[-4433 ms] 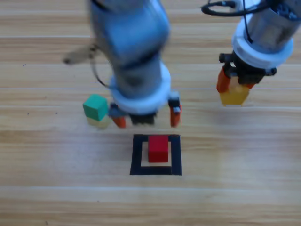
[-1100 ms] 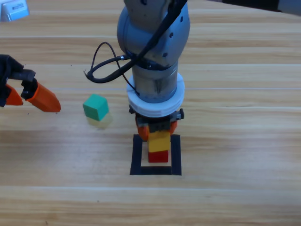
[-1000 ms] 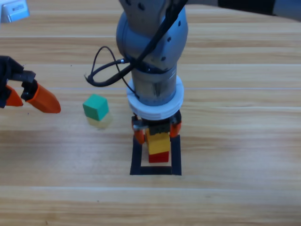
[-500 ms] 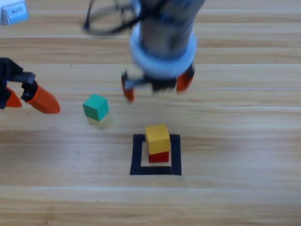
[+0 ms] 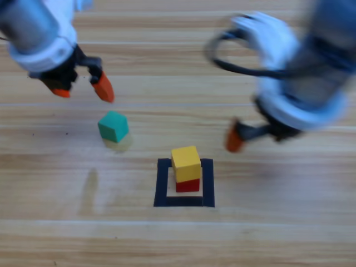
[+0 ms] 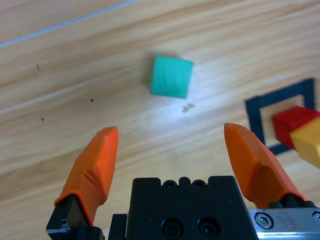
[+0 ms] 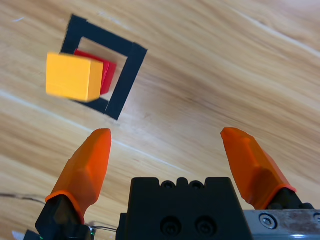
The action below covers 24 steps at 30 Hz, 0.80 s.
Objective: Stack the blocks in the rectangular block: red at the bottom, yellow in the middle, green on top
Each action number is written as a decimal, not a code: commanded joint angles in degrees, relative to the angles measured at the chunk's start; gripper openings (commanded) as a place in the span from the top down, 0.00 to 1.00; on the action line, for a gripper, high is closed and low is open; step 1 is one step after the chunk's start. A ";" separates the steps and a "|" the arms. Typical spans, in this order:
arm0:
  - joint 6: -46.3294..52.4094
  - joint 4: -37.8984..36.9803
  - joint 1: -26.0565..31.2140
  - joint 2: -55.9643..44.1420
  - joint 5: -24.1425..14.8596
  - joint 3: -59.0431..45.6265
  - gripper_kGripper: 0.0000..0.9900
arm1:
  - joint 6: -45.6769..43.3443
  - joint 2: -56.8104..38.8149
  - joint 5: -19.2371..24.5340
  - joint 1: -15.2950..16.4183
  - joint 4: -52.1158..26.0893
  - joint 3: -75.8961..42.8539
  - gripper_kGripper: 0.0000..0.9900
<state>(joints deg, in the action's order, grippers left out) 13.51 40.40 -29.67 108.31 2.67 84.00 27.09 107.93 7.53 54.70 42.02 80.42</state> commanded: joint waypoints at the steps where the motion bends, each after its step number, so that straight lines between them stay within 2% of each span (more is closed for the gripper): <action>1: -1.29 5.74 1.02 13.07 -4.43 8.28 0.08 | -6.08 -10.73 -1.64 -4.34 -6.16 -6.86 0.00; 7: -5.07 5.66 0.58 15.97 -4.43 8.72 0.08 | -8.19 -4.66 -5.95 -4.25 -1.94 -3.60 0.00; 19: -8.59 5.74 -0.65 14.39 -1.53 8.54 0.08 | -8.37 -2.64 -5.15 -4.25 -1.85 -2.99 0.00; 24: -7.71 5.66 -0.91 12.54 -1.88 8.28 0.08 | -8.37 -2.03 -4.71 -4.25 -1.59 -2.55 0.00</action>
<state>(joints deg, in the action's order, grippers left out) 5.52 45.63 -29.66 121.94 0.63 92.78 19.15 102.12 2.06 51.51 39.42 77.13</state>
